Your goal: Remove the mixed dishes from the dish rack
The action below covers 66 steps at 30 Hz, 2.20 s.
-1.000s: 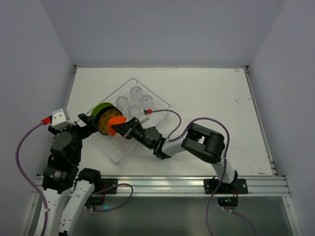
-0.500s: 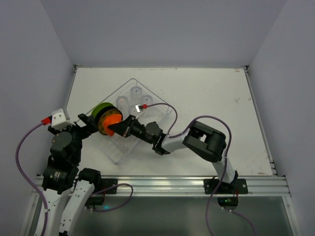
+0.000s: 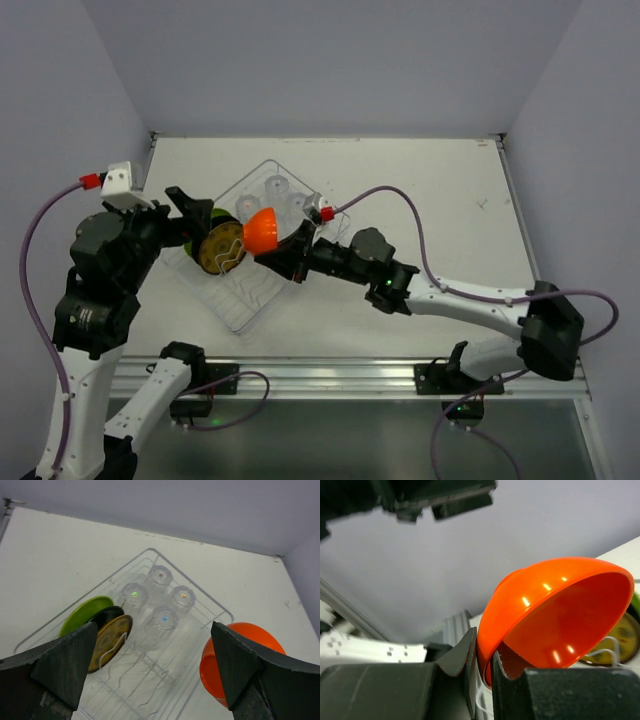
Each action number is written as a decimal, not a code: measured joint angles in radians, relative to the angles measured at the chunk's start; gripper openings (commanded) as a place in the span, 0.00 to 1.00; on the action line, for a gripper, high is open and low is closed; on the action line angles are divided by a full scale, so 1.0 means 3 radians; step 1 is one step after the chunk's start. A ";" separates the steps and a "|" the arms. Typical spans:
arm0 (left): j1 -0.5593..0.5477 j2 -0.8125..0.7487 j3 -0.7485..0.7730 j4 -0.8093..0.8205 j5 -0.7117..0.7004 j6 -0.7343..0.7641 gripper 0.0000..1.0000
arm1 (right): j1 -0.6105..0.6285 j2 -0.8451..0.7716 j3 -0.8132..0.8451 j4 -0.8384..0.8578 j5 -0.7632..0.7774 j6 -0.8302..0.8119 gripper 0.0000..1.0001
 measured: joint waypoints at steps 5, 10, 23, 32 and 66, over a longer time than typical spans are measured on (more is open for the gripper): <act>-0.0004 0.0364 0.0437 -0.0001 0.0872 -0.0006 1.00 | 0.0048 -0.0905 -0.0033 -0.1382 0.0161 -0.0872 0.00; -0.0047 0.0759 0.0488 0.0060 0.1634 -0.0005 1.00 | 0.0266 -0.1423 0.0011 -0.2837 0.0900 -0.1338 0.00; -0.1860 0.2333 0.0902 0.0113 0.1277 -0.0170 1.00 | 0.0867 -0.1549 0.0065 -0.5130 0.2141 -0.1578 0.00; -0.2440 0.3077 0.1376 0.0108 0.1216 -0.0206 0.98 | 0.1088 -0.1699 -0.0136 -0.5357 0.2383 -0.1886 0.00; -0.2761 0.3700 0.1654 -0.0202 0.0549 -0.0149 0.00 | 0.1288 -0.1748 -0.0134 -0.5164 0.3110 -0.1918 0.99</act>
